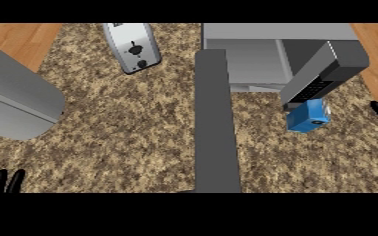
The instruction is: Pick up the milk, place it into the microwave and close the microwave
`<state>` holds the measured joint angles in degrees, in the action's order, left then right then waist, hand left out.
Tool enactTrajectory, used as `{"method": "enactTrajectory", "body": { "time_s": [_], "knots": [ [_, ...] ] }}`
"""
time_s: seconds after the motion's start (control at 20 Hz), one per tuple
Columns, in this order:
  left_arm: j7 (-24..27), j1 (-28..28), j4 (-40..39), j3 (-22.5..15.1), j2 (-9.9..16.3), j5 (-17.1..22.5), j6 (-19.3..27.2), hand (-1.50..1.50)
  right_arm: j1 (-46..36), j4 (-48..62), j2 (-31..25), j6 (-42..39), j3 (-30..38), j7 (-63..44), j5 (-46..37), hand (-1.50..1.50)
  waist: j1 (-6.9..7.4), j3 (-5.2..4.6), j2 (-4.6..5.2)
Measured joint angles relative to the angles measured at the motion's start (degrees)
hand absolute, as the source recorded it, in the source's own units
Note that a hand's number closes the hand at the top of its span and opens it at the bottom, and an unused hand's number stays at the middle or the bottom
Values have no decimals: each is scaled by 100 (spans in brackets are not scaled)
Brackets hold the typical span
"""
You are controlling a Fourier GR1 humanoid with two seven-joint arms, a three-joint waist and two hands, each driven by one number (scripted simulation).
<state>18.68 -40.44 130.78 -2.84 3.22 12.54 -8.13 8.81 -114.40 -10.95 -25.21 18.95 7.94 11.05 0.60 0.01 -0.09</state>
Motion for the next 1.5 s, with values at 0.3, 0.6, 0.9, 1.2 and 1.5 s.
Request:
{"method": "enactTrajectory", "body": {
  "time_s": [0.3, 0.6, 0.9, 1.2, 1.5],
  "knots": [
    [213, -472, 188, 76, -61, 48, -269, -150, -314, 809, 15, 64, -51, 563, -639, -150, 12, 1, 1],
    [594, -771, 4, 434, -41, 260, -683, -150, -801, 1719, -106, 204, -94, 968, -1144, -150, 20, 0, 4],
    [797, -949, -79, 594, -105, 319, -974, -150, -1251, 2779, -84, 655, -168, 1550, -1780, -150, 34, 1, 7],
    [914, -1007, -159, 728, -167, 318, -1147, -150, -1661, 3687, -305, 913, 6, 2304, -2028, -150, -2, -45, -83],
    [917, -1096, -124, 853, -140, 458, -1322, -150, -1839, 4386, -461, 891, 80, 3075, -2088, -150, 15, -84, -127]
  ]
}}
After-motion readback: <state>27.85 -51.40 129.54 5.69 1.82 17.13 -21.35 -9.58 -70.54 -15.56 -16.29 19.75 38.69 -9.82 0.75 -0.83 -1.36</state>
